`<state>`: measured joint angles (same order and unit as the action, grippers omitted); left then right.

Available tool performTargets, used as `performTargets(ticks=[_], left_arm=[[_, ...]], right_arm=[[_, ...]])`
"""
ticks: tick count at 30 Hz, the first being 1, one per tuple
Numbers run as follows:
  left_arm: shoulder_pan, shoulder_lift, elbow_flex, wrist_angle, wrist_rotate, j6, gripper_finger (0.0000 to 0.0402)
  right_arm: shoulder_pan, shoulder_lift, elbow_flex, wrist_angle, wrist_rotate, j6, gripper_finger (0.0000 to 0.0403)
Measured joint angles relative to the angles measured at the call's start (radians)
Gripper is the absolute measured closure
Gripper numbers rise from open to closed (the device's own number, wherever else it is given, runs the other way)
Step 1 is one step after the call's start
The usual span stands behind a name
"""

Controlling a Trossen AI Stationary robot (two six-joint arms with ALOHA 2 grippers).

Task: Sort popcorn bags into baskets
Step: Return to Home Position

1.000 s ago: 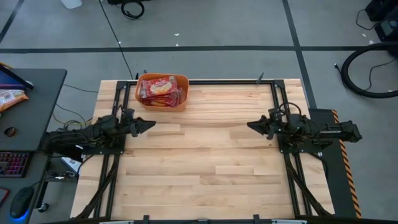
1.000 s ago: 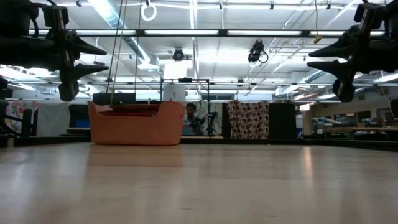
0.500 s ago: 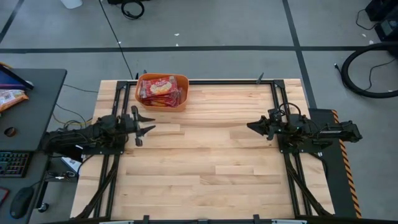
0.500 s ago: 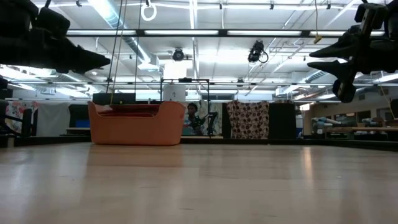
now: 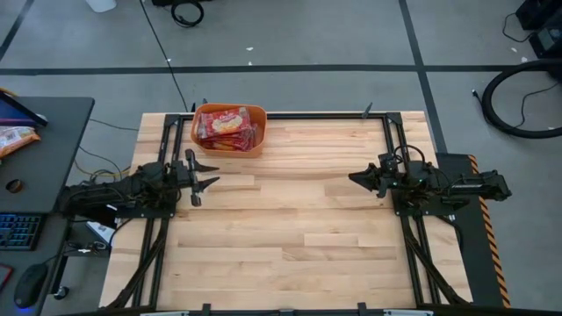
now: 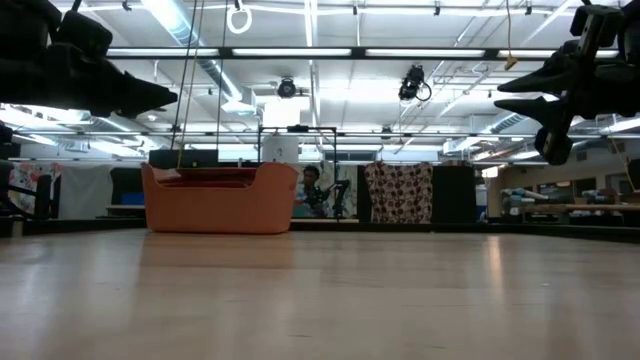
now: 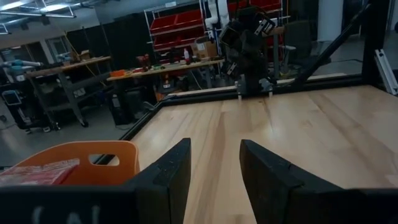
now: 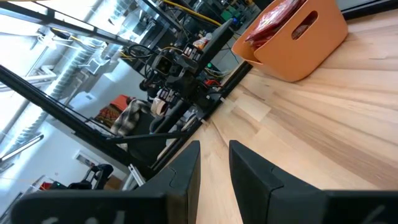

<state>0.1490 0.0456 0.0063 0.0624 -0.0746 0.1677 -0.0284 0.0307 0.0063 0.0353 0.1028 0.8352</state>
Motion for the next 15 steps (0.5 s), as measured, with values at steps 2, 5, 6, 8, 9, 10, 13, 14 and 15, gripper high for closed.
performTargets(ticks=[2,5,6,8,9,10,13,14,15], left_arm=[[0.000,0.000,0.000,0.000,0.000,0.000,0.0260],[0.000,0.000,0.000,0.001,0.000,0.000,0.0260],[0.000,0.000,0.000,0.001,0.000,0.000,0.0260],[0.000,0.000,0.000,0.002,0.000,0.000,0.0260],[0.000,0.000,0.000,0.002,0.000,0.000,0.0260],[0.000,0.000,0.000,0.002,0.000,0.000,0.0260],[0.000,0.000,0.000,0.002,0.000,0.000,0.0260],[0.000,0.000,0.000,0.002,0.000,0.000,0.0260],[0.000,0.000,0.000,0.002,0.000,0.000,0.0260]], right_arm=[[0.000,0.000,0.000,0.000,0.000,0.000,0.0313],[0.000,0.000,0.000,0.000,0.000,0.000,0.0313],[0.000,0.000,0.000,0.000,0.000,0.000,0.0313],[0.000,0.000,0.000,0.000,0.000,0.000,0.0313],[0.000,0.000,0.000,0.000,0.000,0.000,0.0313],[0.000,0.000,0.000,0.000,0.000,0.000,0.0313],[0.000,0.000,0.000,-0.001,0.000,-0.116,0.0313],[-0.002,0.002,0.000,0.000,0.001,-0.263,0.0312],[-0.002,0.003,0.000,0.000,0.002,-0.454,0.0312]])
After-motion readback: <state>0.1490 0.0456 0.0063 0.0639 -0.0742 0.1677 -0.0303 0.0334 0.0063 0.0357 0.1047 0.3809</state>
